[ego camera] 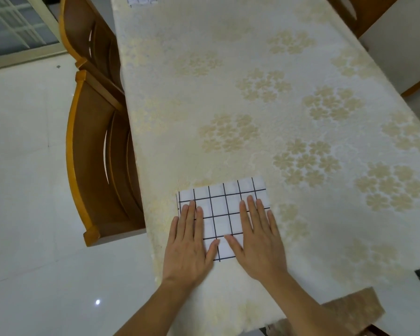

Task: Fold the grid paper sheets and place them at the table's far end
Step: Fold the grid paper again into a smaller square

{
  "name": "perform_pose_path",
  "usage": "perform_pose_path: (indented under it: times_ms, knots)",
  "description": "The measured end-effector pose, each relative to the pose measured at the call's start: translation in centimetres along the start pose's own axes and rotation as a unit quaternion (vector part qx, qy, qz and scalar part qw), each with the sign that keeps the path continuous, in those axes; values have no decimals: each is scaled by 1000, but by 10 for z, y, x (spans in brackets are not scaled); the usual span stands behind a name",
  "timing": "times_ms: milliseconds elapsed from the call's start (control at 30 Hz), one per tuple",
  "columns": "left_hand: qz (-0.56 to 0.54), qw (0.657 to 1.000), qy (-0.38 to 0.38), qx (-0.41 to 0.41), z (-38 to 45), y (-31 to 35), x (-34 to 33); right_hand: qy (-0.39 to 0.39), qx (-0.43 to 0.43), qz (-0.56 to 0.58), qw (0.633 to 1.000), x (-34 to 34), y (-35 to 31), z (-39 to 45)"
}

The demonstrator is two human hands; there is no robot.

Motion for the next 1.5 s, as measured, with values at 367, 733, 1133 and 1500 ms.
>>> perform_pose_path:
  times_ms: [367,733,1133,1500]
  knots:
    - [-7,990,-35,-138,1,8,40,-34,-67,-7,997,26,-1,-15]
    - [86,887,-67,-449,59,63,55,-6,-288,46,956,39,23,-68]
    - [157,766,-27,-623,133,131,45,51,-308,76,947,24,48,-57]
    - [172,743,-25,-646,146,142,42,113,-280,56,952,17,49,-46]
Point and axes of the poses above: each hand's wrist, its own z-axis towards the middle knuckle, its own x-axis out of the back of the hand, y = z × x, the point moved 7 cm from there along z, towards the middle knuckle, and after that the axes turned 3 degrees about -x, right-handed, at the moved point
